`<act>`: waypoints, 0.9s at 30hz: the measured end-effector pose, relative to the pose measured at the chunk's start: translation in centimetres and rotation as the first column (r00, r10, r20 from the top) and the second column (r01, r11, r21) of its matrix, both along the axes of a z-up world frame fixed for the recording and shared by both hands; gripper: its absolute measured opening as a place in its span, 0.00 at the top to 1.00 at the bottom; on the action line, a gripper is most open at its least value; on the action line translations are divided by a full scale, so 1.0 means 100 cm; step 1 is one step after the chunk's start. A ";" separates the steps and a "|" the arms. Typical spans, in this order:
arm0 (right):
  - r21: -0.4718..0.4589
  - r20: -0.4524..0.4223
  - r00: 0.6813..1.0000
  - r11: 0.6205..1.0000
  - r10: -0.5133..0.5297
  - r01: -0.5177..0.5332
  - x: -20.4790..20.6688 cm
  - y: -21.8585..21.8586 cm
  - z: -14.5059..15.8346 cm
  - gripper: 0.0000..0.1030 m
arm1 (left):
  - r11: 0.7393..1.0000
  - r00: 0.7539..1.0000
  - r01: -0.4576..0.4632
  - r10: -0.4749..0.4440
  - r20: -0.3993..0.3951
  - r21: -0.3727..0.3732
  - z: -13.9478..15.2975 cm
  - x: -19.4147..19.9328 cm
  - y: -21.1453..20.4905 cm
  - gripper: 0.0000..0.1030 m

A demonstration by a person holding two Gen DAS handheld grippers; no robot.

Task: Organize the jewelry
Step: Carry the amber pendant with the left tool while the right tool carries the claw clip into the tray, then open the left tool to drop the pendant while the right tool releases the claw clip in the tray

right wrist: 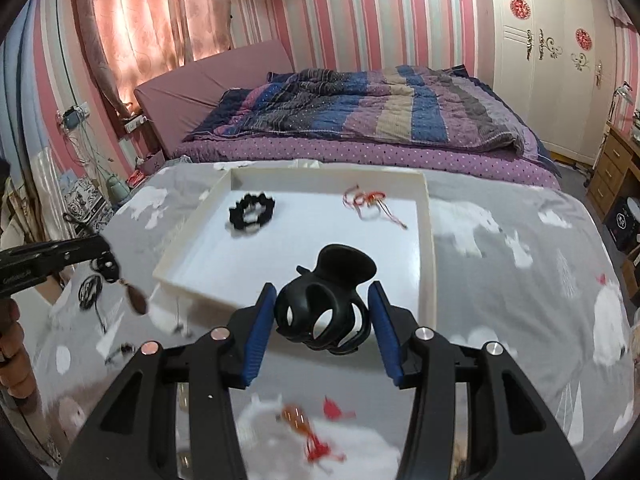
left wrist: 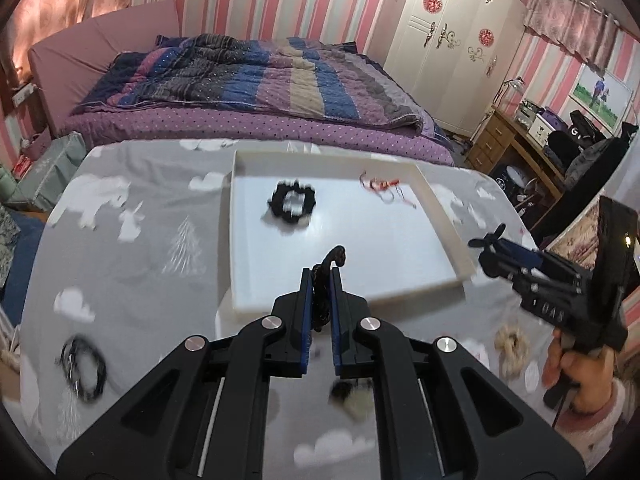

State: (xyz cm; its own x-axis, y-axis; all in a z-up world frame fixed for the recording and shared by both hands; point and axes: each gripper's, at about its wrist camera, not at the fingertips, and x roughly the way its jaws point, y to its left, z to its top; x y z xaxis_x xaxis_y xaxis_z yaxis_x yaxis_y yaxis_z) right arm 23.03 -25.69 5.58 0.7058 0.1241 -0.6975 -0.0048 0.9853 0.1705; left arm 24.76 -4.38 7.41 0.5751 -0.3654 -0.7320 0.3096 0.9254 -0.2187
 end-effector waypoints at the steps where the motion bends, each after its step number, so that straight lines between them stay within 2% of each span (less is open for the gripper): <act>1: -0.007 -0.005 1.000 1.000 -0.003 0.003 0.008 0.001 0.000 0.54 | 1.000 1.000 -0.012 0.012 0.006 0.009 0.001 0.013 -0.003 0.94; 8: -0.022 -0.041 0.999 0.999 -0.033 0.032 0.076 -0.004 -0.015 0.54 | 0.997 0.998 -0.056 0.056 0.007 0.057 -0.014 0.091 -0.015 0.94; 16: -0.012 -0.103 0.993 0.999 -0.051 0.050 0.139 -0.013 -0.054 0.54 | 0.989 0.994 -0.086 0.093 -0.051 0.122 -0.059 0.163 -0.025 0.94; 19: -0.009 -0.118 0.991 0.998 -0.061 0.061 0.154 -0.016 -0.064 0.54 | 0.991 0.992 -0.091 0.099 -0.075 0.102 -0.070 0.179 -0.022 0.94; 27: -0.041 -0.179 0.980 0.996 -0.085 0.079 0.183 -0.019 -0.089 0.54 | 0.988 0.991 -0.083 0.096 -0.094 0.133 -0.086 0.204 -0.036 0.94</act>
